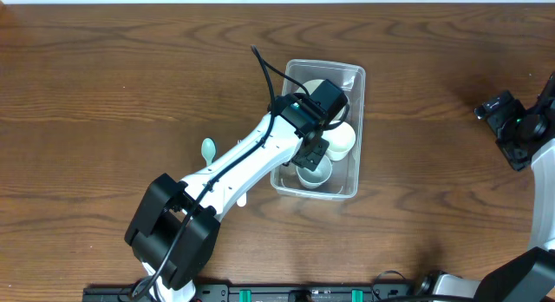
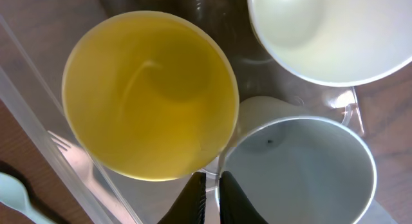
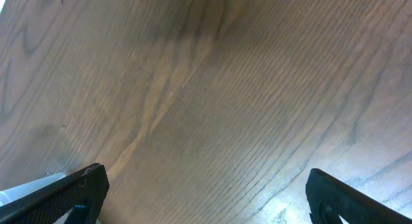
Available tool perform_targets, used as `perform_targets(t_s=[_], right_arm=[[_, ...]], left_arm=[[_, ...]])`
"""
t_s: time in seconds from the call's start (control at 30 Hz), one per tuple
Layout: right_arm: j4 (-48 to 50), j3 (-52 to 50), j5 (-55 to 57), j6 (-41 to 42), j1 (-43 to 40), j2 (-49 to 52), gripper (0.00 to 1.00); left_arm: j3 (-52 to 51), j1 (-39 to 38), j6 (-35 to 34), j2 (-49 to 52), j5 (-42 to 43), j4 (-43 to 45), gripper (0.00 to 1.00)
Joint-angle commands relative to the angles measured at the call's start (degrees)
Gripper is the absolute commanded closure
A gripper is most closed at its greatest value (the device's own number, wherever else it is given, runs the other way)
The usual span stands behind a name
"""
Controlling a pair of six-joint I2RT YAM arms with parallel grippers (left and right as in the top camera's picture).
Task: Pack container
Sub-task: 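Carry the grey cup into the container and release it, then move the left gripper to the white fork and grasp it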
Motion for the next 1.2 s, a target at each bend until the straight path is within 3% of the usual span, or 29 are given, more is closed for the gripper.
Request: perform_targets(t_s=[0.0,0.3,0.53,0.6,0.87,1.17], right_arm=[[0.0,0.3,0.5,0.7,-0.5,0.2,0.01],[0.0,0.3,0.5,0.7,-0.5,0.2,0.01],[0.0,0.3,0.5,0.7,-0.5,0.2,0.01],[-0.1,0.3,0.5,0.7,-0.5,0.2,0.01],[0.0,0.3,0.6,0.7,-0.5,0.2,0.01],[0.0,0.3,0.6,0.7,-0.5,0.2,0.01]], left_arm=[[1.2,0.1,0.5,-0.5,-1.1,-0.7,0.89],[3.0,0.9,-0.5,-11.1,-1.6,-1.3,0.83],[3.0,6.9,-0.7,-17.4,-3.7,-5.1,0.53],[3.0,9.4,-1.9,-17.5,-3.7,-7.9,0.49],[1.2,19.6,-8.5,-17.4,-3.7,-13.4,0.46],[-7.7,22.9,-12.7,-17.4,-3.7,-7.8,0.46]])
